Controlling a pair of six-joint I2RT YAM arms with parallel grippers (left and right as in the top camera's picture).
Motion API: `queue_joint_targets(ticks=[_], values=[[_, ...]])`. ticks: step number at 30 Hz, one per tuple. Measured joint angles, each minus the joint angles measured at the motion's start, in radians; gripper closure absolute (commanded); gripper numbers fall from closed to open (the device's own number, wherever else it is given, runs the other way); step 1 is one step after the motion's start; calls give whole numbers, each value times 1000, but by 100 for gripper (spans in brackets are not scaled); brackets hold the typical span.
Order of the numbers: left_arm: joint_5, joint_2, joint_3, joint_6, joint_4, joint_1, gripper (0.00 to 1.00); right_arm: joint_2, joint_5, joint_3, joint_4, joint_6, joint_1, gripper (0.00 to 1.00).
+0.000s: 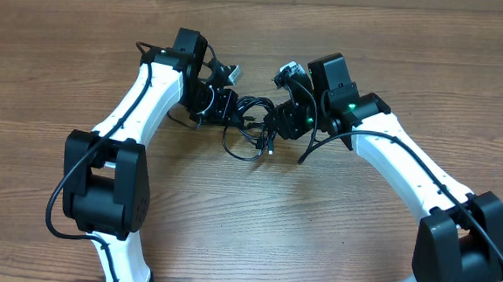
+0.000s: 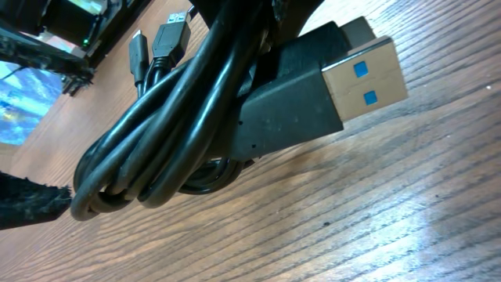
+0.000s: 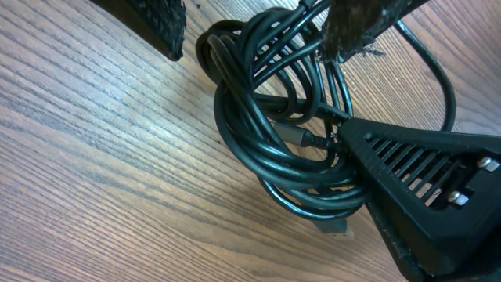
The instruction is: Untangle cables
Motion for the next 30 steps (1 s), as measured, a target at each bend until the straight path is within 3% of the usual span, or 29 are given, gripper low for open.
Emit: queue_joint_targets(ticks=[6, 8, 12, 15, 18, 30], values=[[56, 0, 0, -5, 1, 0, 96, 0, 6, 0, 8, 0, 0, 44], [91, 0, 0, -5, 2, 0, 96, 0, 16, 0, 14, 0, 0, 49], [126, 0, 0, -5, 2, 0, 96, 0, 30, 0, 19, 0, 0, 66], [135, 0, 0, -5, 2, 0, 96, 0, 36, 0, 21, -8, 0, 84], [135, 0, 0, -5, 0, 0, 96, 0, 46, 0, 23, -5, -2, 93], [140, 6, -1, -80, 37, 0, 95, -3, 56, 10, -63, -2, -4, 96]])
